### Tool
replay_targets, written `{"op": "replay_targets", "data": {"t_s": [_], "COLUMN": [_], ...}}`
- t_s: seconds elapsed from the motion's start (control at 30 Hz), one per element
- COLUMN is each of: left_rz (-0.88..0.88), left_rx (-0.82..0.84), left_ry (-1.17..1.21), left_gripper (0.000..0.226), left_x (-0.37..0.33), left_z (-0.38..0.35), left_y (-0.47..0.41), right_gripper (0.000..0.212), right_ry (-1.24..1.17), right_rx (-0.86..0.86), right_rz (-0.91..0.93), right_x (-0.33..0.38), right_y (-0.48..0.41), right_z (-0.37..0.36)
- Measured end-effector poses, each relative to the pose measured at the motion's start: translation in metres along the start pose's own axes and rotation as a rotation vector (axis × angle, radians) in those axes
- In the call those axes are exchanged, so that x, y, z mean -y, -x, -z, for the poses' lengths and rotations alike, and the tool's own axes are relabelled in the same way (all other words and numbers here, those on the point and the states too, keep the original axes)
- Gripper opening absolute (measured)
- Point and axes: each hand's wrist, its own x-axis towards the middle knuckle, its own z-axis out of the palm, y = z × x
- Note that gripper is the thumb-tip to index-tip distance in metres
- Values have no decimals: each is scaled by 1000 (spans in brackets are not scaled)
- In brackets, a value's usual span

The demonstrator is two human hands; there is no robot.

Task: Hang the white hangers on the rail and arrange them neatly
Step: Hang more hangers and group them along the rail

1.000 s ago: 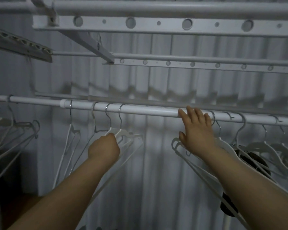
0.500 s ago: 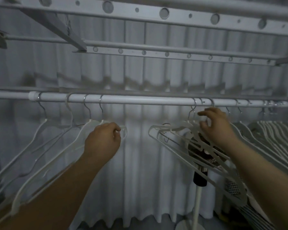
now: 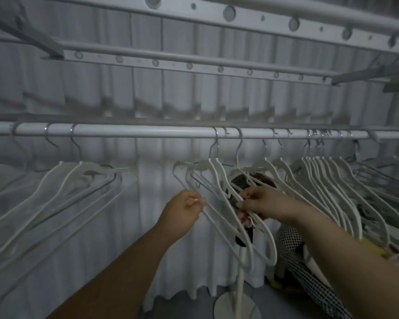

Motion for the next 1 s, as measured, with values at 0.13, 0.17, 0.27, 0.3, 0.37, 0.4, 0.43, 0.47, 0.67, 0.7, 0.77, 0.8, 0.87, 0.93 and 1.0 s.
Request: {"op": "replay_targets", "data": {"t_s": [0.13,0.17,0.27,0.3,0.37,0.4,0.43,0.47,0.67,0.7,0.77,0.8,0.87,0.93,1.0], "left_rz": [119,131,145,151,144,133,115,97,123,131,147,155,166,178,187], "left_rx": [-43,-53,-65,-86,-146,-185,-223,-251,-347,-359,-375,-383,-399,-410,-424], "left_ry": [-23,-26,-62,-84,-112,-128,-154,-189,-327,-330,-345,-362,-384,-384,-387], "left_gripper": [71,79,69,62,55,52,49,46,44,44,42,42,42,41,41], "left_x": [-13,-18,-28,-29,-28,-26,-24,-22,-11,-9,-5,-4,1,6,11], "left_z": [-39,-47,-68,-73,-77,-76,-74,-71,-38,-31,-17,-10,4,21,40], "left_y": [-15,-18,-28,-31,-34,-34,-33,-32,-23,-22,-19,-17,-13,-8,-3], "right_gripper": [11,14,25,26,27,28,30,32,43,43,45,45,42,37,33], "right_ry": [105,106,83,83,91,109,135,160,165,169,200,218,251,297,350], "right_rx": [-112,-129,-134,-129,-119,-112,-102,-89,-64,-65,-81,-91,-112,-146,-195], "right_rz": [97,116,164,175,197,207,215,216,189,191,203,205,210,220,231], "right_x": [-12,-15,-24,-27,-30,-31,-32,-31,-18,-15,-7,-3,4,9,15], "right_y": [-5,-6,-11,-12,-15,-16,-18,-19,-35,-37,-40,-42,-47,-52,-55], "right_z": [14,17,25,27,30,31,31,30,11,7,2,-1,-6,-14,-24]}}
